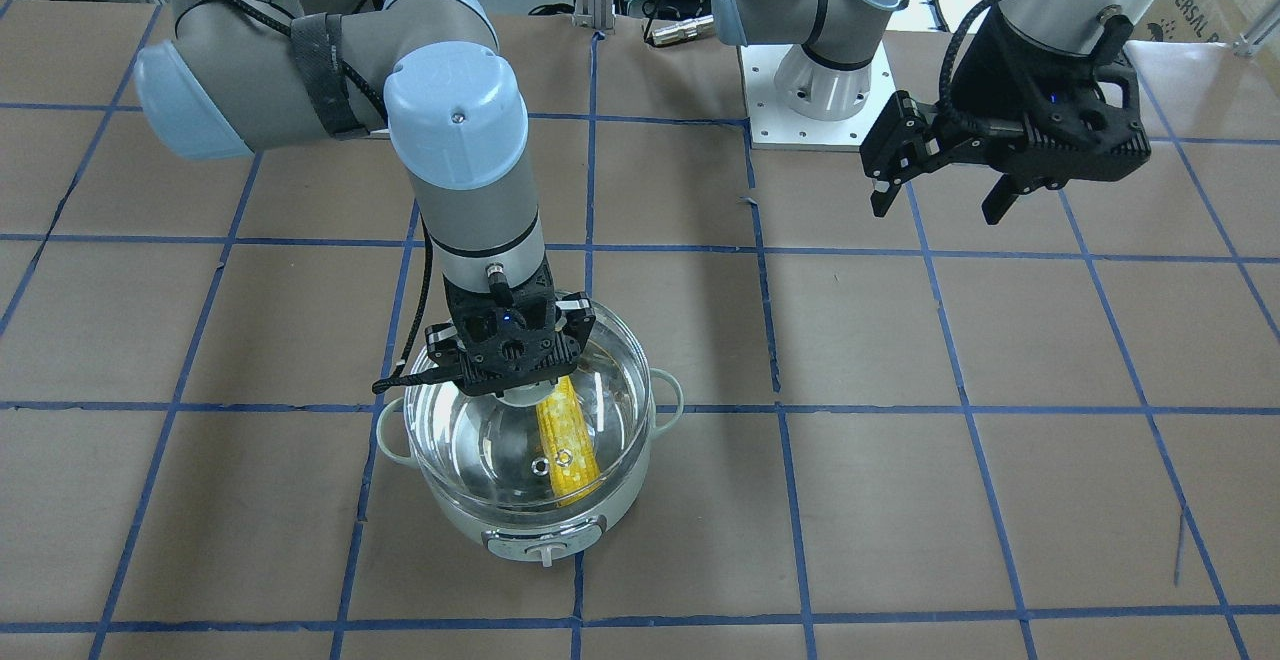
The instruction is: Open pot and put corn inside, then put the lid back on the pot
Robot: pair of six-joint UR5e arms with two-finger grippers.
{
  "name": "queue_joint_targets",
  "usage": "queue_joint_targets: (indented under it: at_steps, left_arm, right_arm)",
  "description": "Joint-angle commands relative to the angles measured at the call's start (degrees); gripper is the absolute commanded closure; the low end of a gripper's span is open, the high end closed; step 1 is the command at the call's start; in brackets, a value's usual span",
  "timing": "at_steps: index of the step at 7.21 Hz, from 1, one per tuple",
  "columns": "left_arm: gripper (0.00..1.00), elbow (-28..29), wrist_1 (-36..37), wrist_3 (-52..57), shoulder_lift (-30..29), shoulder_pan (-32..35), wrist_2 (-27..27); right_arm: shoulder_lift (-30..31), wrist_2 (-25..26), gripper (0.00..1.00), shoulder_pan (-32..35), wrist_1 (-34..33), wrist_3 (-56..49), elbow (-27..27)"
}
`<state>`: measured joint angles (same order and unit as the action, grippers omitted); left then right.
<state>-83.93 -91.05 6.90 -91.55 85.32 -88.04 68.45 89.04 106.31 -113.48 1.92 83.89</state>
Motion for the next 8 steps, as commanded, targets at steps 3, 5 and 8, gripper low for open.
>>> queue_joint_targets:
  at_steps: [3, 5, 8]
  left_arm:
    - [0.0, -5.36, 2.09, -0.39, 1.81, 0.2, 0.59]
    - [0.0, -7.91, 3.33, -0.22, 2.6, 0.2, 1.3]
    - [0.0, -7.22, 3.95, -0.13, 1.21, -0.06, 1.56]
  right_arm:
    - [-2.36, 0.25, 0.61, 0.04, 0.19, 0.02, -2.15]
    - [-2.36, 0.08, 0.61, 0.04, 0.28, 0.02, -2.24]
    - [-2.62, -0.1, 0.61, 0.04, 0.28, -0.07, -2.15]
